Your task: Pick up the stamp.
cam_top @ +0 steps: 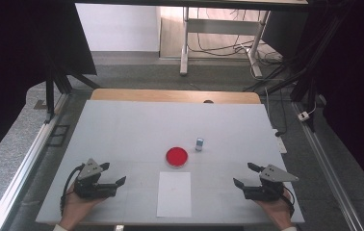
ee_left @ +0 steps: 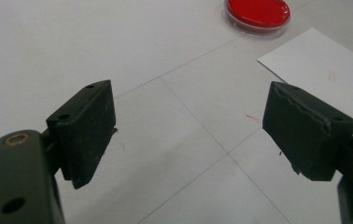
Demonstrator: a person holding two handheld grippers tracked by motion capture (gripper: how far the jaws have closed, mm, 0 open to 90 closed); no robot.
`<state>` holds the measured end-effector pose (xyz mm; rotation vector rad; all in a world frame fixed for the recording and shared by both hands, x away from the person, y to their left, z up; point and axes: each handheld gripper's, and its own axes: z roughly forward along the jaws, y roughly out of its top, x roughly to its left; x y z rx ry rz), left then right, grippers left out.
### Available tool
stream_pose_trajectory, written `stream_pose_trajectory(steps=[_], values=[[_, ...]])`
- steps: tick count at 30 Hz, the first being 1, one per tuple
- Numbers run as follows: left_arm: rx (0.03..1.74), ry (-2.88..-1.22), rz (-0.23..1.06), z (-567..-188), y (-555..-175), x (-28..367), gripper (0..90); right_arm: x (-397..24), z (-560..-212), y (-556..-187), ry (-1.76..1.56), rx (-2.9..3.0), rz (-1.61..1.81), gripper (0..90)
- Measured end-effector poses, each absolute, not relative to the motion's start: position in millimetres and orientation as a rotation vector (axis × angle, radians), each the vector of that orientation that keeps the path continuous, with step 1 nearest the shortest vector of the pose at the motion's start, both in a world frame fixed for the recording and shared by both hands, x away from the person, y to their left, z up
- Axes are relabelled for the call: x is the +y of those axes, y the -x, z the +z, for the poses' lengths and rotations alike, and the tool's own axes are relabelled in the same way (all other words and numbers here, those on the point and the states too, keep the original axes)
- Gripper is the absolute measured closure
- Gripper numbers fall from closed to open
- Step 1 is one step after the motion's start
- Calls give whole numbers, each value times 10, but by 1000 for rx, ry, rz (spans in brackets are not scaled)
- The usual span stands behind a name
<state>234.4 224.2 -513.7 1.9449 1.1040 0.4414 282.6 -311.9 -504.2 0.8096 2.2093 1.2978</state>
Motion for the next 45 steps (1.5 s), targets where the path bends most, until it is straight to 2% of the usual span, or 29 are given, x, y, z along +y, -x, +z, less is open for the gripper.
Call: stream_pose_trajectory(steps=[45], values=[[1054,-1950,460,-5147,-2299,2172,185,-3049,-4979,-2885,-831,2199,1306,260]])
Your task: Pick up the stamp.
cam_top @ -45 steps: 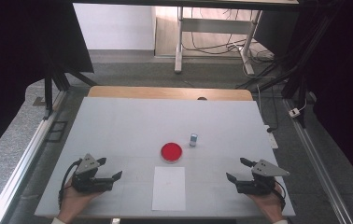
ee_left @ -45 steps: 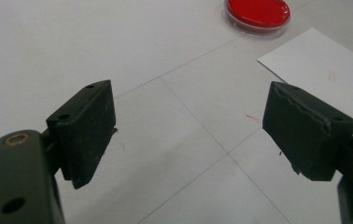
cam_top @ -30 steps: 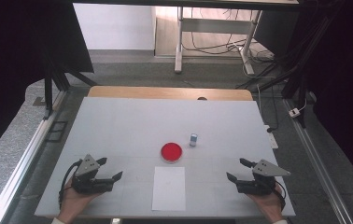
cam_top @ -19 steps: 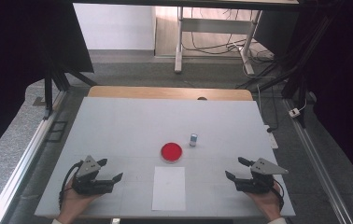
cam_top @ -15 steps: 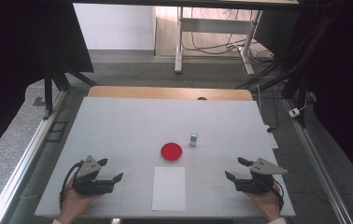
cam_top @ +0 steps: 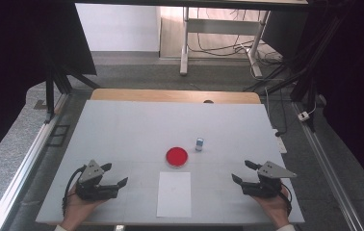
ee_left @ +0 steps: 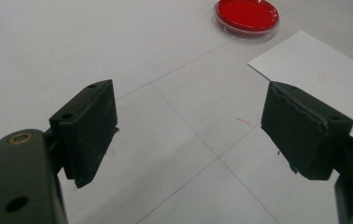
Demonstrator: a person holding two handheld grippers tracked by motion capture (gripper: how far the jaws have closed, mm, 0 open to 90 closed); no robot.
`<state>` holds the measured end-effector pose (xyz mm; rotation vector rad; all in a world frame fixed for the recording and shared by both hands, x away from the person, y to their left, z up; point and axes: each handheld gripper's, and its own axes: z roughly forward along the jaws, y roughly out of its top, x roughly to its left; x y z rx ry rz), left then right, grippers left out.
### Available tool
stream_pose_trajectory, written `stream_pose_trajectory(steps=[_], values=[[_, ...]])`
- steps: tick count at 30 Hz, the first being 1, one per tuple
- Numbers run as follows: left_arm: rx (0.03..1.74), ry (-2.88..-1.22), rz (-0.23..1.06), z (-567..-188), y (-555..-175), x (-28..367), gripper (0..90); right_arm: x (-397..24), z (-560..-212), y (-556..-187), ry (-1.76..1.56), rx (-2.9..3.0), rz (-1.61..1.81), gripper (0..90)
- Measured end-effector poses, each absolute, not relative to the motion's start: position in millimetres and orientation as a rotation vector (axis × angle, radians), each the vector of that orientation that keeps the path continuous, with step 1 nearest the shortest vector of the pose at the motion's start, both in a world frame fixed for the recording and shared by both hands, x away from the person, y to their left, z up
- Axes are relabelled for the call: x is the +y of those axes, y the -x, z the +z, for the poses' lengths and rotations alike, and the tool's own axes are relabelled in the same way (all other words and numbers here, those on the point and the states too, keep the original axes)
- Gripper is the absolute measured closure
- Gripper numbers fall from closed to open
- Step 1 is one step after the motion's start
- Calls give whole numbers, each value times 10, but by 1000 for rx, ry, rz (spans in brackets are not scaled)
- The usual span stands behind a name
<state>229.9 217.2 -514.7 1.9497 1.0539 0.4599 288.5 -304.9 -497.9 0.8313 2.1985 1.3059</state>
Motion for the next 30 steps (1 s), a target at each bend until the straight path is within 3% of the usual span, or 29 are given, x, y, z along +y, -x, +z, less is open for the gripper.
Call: stream_pose_trajectory(steps=[30], values=[[1042,-1970,460,-5183,-2347,2147,183,-2802,-4657,-3062,-779,2208,1319,279]])
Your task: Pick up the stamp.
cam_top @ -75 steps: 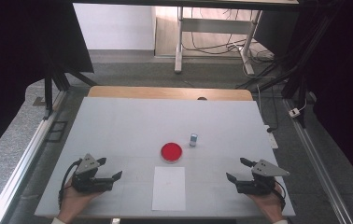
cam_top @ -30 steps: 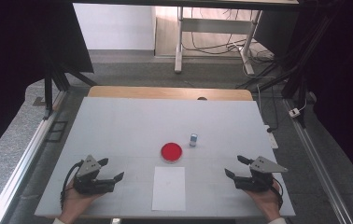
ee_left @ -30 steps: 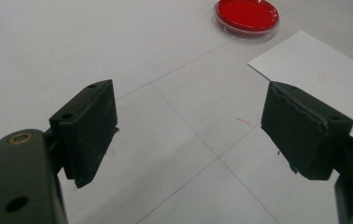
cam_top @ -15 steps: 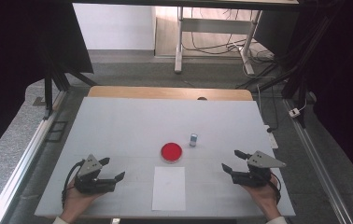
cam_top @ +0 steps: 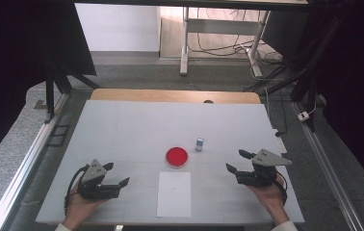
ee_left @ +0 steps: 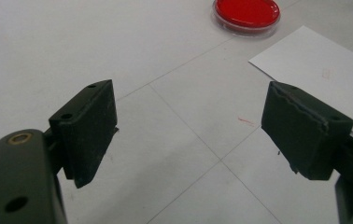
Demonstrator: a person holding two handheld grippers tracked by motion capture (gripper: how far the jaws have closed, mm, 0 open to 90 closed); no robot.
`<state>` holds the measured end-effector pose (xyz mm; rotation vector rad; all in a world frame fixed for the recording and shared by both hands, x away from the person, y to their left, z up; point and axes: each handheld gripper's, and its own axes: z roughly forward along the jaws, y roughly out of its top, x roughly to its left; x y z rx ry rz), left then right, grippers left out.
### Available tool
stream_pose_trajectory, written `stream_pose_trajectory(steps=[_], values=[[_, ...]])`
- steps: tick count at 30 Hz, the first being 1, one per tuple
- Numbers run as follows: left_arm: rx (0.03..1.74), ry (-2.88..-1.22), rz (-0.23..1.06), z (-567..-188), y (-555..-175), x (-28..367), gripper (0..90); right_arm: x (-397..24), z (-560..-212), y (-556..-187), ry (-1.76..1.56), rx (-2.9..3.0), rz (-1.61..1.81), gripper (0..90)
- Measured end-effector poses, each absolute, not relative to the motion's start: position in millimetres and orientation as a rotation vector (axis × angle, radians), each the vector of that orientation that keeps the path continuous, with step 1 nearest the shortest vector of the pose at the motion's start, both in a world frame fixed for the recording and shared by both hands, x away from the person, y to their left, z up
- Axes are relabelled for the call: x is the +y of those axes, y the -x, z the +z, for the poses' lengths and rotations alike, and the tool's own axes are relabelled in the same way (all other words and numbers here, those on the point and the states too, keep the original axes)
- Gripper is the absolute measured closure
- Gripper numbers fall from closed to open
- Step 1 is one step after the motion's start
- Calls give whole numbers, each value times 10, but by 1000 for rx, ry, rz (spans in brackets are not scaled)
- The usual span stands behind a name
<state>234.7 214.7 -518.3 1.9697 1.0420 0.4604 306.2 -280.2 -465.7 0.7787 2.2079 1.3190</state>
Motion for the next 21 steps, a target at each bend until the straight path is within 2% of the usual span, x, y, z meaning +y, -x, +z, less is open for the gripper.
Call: stream_pose_trajectory(steps=[21], values=[[1033,-1993,459,-5206,-2367,2090,184,-2603,-4471,-3316,-736,2262,1300,280]])
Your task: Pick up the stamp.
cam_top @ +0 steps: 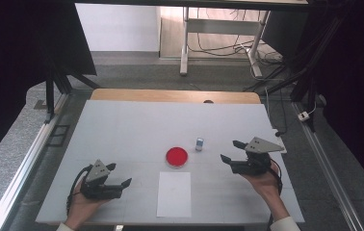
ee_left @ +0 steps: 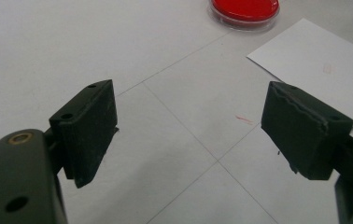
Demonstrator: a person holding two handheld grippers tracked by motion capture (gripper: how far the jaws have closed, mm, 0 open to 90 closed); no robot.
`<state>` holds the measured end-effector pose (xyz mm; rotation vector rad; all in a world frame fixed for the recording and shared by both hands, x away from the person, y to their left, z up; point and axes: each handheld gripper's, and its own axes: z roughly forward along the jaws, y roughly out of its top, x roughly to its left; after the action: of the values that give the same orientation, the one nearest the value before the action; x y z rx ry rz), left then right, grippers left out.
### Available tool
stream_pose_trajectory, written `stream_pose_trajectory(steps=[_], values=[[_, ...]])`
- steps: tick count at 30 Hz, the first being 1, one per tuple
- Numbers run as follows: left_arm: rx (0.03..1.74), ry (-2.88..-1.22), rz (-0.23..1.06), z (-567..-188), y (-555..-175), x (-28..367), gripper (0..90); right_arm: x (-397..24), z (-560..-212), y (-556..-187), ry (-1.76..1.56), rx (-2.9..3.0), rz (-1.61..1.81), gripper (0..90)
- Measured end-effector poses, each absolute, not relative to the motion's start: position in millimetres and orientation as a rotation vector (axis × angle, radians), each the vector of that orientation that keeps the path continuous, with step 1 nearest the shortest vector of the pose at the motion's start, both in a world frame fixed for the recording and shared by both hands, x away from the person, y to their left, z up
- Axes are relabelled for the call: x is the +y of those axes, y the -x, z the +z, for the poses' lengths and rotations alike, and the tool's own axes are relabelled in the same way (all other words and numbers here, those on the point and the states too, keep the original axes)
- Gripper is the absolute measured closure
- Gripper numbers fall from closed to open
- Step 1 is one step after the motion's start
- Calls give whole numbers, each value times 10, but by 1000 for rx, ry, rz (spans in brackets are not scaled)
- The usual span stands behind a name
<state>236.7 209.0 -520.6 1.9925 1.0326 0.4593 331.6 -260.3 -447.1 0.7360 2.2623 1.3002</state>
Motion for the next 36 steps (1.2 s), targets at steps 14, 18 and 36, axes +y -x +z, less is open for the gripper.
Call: stream_pose_trajectory(steps=[14,18,36], values=[[1037,-1999,456,-5222,-2382,2076,184,-2342,-4376,-3506,-670,2324,1239,287],[1038,-2003,459,-5227,-2385,2073,184,-2305,-4372,-3562,-663,2347,1237,289],[1036,-2020,457,-5246,-2389,2054,184,-2066,-4452,-3812,-633,2434,1169,288]])
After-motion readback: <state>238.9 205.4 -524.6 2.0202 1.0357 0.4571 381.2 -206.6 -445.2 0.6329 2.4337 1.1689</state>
